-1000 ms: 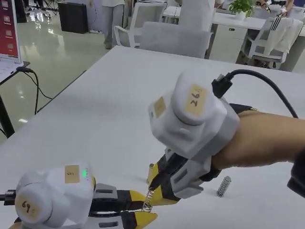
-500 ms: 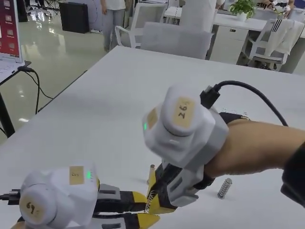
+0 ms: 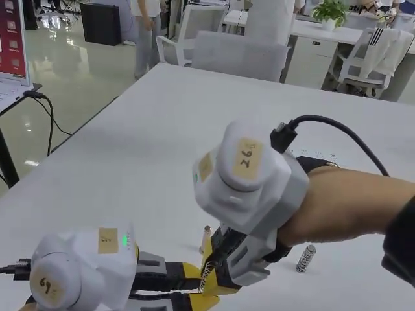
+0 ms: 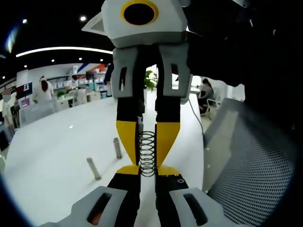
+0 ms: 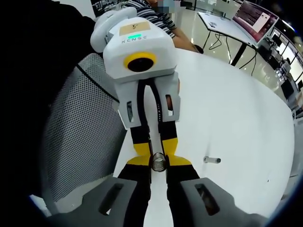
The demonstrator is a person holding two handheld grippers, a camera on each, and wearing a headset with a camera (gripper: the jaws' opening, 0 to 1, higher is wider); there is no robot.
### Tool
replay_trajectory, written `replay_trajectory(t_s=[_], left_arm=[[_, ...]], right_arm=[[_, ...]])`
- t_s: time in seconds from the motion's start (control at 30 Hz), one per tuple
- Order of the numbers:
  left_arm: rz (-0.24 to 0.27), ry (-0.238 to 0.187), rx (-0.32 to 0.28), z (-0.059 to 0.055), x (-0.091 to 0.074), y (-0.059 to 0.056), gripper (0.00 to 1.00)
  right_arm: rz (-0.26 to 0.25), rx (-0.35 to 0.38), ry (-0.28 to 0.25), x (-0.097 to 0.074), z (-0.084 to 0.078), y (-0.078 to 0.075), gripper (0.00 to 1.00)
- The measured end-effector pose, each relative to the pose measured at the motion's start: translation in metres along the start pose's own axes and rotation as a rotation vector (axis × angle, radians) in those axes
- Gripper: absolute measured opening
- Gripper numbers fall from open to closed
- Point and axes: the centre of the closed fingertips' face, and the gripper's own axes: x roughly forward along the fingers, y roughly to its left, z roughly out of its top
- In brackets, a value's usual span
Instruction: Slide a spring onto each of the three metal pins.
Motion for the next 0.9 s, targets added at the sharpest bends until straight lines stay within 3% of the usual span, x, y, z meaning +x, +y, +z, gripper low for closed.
replay_trajectory(t_s=[0.4,0.9], left_arm=[[0.018,-0.019,-0.022,0.003,-0.002,0.002,0.06],[0.07,-0.017,-0.066,-0.006,-0.008,0.012,0.2]], right_arm=[[-0.024,0.002,-0.006,-0.003,0.002,-0.004,0.08],[-0.063,0.032,-0.01,-0.012,-0.007,-0.02,0.08]])
